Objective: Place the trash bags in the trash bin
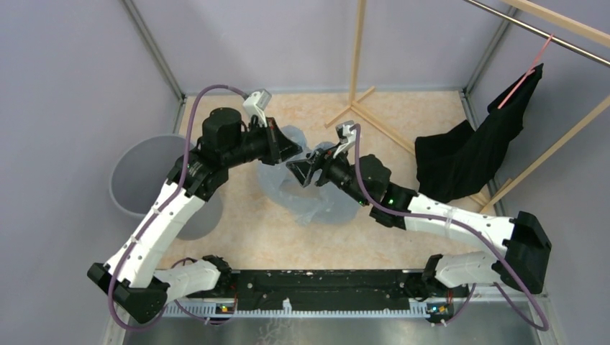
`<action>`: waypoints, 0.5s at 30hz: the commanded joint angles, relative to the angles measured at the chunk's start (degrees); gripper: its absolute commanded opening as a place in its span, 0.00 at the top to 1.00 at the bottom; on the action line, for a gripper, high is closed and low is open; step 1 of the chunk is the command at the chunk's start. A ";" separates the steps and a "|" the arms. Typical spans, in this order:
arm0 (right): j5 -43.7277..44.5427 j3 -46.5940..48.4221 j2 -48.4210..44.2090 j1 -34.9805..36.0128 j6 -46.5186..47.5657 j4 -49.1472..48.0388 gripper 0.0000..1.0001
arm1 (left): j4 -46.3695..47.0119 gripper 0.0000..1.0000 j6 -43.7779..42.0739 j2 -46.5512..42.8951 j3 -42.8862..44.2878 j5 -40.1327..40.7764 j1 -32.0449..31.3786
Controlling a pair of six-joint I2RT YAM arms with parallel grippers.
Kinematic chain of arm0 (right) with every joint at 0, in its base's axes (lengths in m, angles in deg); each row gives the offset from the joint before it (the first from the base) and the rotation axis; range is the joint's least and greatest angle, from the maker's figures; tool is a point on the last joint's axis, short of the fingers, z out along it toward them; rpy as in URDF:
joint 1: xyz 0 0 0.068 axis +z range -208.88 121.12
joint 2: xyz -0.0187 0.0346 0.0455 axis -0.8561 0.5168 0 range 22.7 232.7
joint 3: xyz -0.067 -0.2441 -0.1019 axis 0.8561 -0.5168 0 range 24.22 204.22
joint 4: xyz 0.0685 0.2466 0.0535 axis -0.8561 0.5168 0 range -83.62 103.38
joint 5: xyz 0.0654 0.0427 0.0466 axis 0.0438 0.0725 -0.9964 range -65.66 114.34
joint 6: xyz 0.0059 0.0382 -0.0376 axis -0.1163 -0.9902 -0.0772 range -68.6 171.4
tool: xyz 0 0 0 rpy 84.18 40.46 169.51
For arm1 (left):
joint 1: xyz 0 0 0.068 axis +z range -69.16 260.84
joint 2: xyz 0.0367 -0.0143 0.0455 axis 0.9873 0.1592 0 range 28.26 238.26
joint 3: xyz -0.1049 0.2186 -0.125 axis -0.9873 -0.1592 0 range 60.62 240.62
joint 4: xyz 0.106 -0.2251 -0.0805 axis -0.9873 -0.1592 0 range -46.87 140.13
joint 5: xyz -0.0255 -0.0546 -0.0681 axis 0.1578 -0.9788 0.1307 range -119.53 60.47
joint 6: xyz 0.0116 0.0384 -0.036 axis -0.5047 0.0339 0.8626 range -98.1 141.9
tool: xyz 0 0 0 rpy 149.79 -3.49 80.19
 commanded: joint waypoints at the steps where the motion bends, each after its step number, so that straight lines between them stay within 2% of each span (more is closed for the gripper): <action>1: 5.46 2.92 2.05 1.35 1.81 -2.20 0.25 | 2.31 1.00 2.03 -0.25 -0.76 -3.37 -0.46; 4: 6.44 0.94 2.74 1.62 0.93 -6.69 0.27 | 2.29 1.00 2.77 -0.41 -0.91 -4.24 -0.55; 9: 3.97 -6.60 2.24 1.62 -0.68 -21.43 0.29 | 1.06 1.00 3.85 -0.22 -1.47 -4.33 -0.77; 11: 4.60 -7.86 2.05 1.60 -1.25 -23.37 0.33 | 1.18 1.00 4.99 0.36 -1.75 -4.92 -0.81; 13: 5.43 -8.14 2.03 1.60 -0.75 -22.98 0.62 | 1.07 1.00 5.44 1.23 -1.37 -6.00 -0.81; 14: 5.57 -8.29 1.91 1.60 -0.24 -22.69 0.82 | 0.91 1.00 5.33 1.65 -0.94 -6.19 -0.84; 15: 5.19 -8.53 1.77 1.53 0.54 -22.65 0.94 | 0.29 0.98 4.76 2.05 -0.07 -6.11 -0.82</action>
